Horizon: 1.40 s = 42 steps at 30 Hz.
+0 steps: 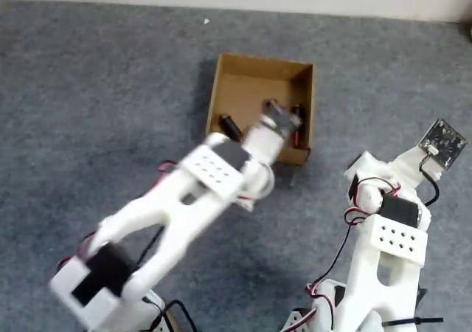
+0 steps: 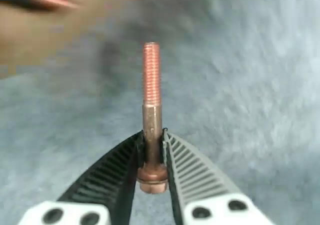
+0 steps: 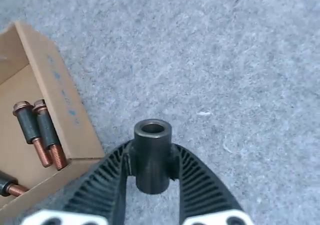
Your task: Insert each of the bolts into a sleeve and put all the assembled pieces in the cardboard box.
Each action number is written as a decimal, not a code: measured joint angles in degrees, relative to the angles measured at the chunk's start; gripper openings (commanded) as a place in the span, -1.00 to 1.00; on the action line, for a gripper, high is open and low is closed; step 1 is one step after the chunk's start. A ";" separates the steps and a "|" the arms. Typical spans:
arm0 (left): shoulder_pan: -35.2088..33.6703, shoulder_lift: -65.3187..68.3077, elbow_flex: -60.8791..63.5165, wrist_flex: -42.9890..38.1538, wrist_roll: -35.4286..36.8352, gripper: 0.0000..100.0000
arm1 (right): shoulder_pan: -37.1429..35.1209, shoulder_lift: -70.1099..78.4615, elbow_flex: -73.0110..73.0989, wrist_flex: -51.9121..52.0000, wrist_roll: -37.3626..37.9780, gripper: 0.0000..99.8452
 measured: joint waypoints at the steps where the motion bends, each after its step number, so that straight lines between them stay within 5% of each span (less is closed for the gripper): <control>1: -1.76 -2.37 0.79 0.00 1.58 -0.99 | 0.00 0.00 0.00 0.00 0.00 -0.99; 6: -11.34 -13.80 9.14 -5.36 13.98 -0.99 | 0.00 0.00 0.00 0.00 0.00 -0.99; 14: -23.74 -31.12 29.19 -18.11 43.25 -0.98 | 0.00 0.00 0.00 0.00 0.00 -0.99; 21: -27.43 -38.24 40.53 -20.66 51.43 -0.56 | 0.00 0.00 0.00 0.00 0.00 -0.99; 32: -27.69 -39.56 42.64 -21.01 49.14 -0.97 | 0.00 0.00 0.00 0.00 0.00 -0.99; 38: -30.33 -39.56 34.99 -16.44 27.08 -0.95 | 0.00 0.00 0.00 0.00 0.00 -0.99; 42: -33.23 -39.56 29.19 -8.70 6.33 -0.95 | 0.00 0.00 0.00 0.00 0.00 -0.99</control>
